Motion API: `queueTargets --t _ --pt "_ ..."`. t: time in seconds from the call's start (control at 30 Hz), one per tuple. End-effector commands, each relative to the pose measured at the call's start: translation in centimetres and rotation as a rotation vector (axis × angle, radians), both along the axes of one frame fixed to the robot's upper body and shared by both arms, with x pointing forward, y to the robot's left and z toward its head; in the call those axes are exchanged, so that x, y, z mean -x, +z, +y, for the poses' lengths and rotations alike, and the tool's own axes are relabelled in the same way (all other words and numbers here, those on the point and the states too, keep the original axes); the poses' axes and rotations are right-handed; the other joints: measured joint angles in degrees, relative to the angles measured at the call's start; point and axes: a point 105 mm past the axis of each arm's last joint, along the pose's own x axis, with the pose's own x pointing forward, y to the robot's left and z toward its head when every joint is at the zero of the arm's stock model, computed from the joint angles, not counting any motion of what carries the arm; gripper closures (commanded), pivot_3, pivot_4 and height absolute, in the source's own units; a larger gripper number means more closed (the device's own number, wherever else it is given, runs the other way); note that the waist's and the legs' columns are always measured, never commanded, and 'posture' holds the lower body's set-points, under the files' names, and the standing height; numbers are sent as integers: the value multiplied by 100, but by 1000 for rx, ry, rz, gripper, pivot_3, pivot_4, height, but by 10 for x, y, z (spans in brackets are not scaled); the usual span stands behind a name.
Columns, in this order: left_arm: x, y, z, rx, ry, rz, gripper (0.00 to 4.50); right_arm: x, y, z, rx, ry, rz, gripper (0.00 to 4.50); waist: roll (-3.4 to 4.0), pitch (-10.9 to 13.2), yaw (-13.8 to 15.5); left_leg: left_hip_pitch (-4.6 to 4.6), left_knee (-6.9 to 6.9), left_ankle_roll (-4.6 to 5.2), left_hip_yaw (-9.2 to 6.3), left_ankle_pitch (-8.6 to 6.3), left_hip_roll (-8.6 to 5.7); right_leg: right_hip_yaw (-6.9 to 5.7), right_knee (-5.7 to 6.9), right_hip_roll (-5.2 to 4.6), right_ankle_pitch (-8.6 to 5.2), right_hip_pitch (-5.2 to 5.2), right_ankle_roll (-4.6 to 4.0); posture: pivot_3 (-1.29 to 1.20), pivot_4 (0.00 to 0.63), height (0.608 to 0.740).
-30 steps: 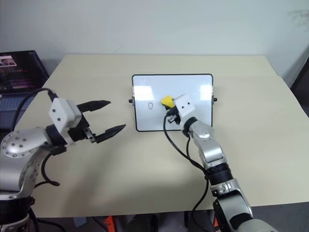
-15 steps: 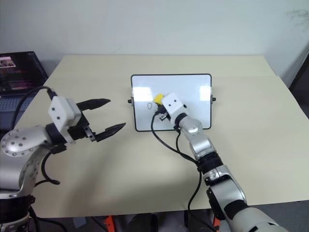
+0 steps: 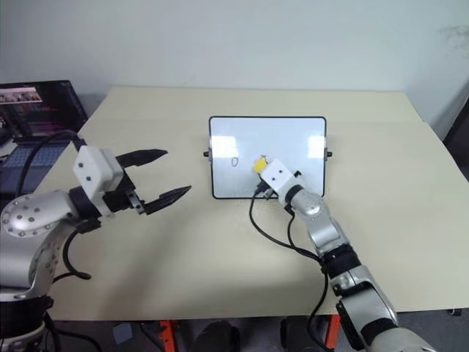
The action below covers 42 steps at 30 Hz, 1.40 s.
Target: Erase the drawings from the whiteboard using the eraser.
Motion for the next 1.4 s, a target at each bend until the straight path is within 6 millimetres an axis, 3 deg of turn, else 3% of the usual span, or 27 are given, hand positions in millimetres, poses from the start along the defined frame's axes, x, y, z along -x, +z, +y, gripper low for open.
queueTargets --t 0.03,0.27,0.53,0.9,1.1,1.23,1.4 --pt "0 10 -4 -10 -15 -52 0 -3 -20 -34 46 -104 85 3274 0 0 6 8 0 1 0 1 -1 0 1 0 0 6 0 0 150 740" --pt "-3 11 -5 -10 -23 -58 0 -4 -4 -43 9 -125 61 3274 0 1 10 32 -2 2 -2 2 -1 0 -4 0 0 32 1 0 150 740" --pt "-3 11 -6 -10 -30 -62 0 -1 46 0 -110 -51 -13 3274 4 7 -9 21 -16 2 -2 2 1 0 -15 0 0 17 1 0 150 740" --pt "-2 10 -5 -13 -31 -62 0 -8 67 34 -172 -12 -46 3274 3 6 -32 -156 -10 -22 3 14 4 -5 -31 -3 1 -149 0 0 150 740" --pt "-2 12 -6 -14 -34 -69 0 -19 61 45 -156 -4 -57 3274 4 6 -66 -156 -11 -21 2 14 4 -8 -32 -3 1 -149 0 0 150 740" --pt "-1 12 -6 -14 -31 -71 0 -23 41 32 -117 -27 -24 3274 3 5 -81 -155 -7 -16 1 11 4 -9 -29 -3 1 -144 0 0 150 740" --pt "-1 12 -5 -13 -26 -71 0 -21 15 0 -53 -73 25 3274 2 1 -31 -148 2 -6 -7 6 3 -18 -27 -5 1 -130 0 0 150 740"
